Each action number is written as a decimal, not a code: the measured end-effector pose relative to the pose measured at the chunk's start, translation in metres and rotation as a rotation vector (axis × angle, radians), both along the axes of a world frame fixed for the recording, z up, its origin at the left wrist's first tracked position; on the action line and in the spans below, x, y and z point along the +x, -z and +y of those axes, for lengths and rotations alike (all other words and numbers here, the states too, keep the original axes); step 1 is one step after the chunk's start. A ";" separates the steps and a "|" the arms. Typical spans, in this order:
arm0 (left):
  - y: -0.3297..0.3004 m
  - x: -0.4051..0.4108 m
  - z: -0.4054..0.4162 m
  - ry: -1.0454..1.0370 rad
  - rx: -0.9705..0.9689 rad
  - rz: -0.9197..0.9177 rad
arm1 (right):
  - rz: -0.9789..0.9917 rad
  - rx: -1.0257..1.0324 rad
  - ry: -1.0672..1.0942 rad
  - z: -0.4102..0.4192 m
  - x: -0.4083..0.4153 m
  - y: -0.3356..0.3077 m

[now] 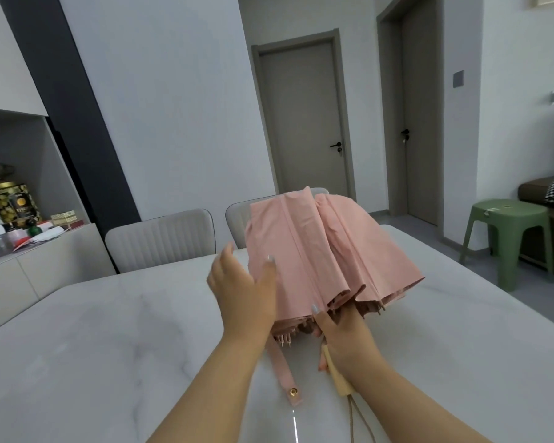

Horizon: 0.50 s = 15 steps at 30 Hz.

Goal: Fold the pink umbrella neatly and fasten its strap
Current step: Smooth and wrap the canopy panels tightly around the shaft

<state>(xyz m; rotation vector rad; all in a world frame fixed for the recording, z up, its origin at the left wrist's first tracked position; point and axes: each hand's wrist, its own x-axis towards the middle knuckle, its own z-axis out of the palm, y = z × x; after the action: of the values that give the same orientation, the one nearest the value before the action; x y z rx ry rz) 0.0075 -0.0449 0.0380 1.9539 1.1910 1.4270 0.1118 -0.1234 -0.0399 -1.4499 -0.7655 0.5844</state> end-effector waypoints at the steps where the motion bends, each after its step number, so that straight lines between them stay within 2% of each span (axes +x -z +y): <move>1: -0.013 0.000 0.001 0.047 0.087 -0.013 | -0.020 0.004 0.020 -0.001 0.000 -0.001; 4: -0.062 0.012 0.009 0.231 0.184 0.028 | -0.099 -0.004 0.071 -0.003 0.000 -0.003; 8: -0.120 0.037 0.023 0.347 0.205 0.239 | -0.145 -0.014 0.054 -0.004 -0.001 -0.005; 12: -0.142 0.052 0.027 0.318 0.085 0.534 | -0.188 -0.012 0.008 -0.006 -0.003 -0.003; 15: -0.146 0.052 0.035 0.249 -0.009 0.637 | -0.225 -0.017 -0.002 -0.006 -0.003 -0.004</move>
<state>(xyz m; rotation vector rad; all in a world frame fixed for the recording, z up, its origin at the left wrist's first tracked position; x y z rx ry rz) 0.0598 -0.0097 0.1837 2.5396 1.1296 0.6844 0.1086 -0.1299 -0.0357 -1.5475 -0.9397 0.4340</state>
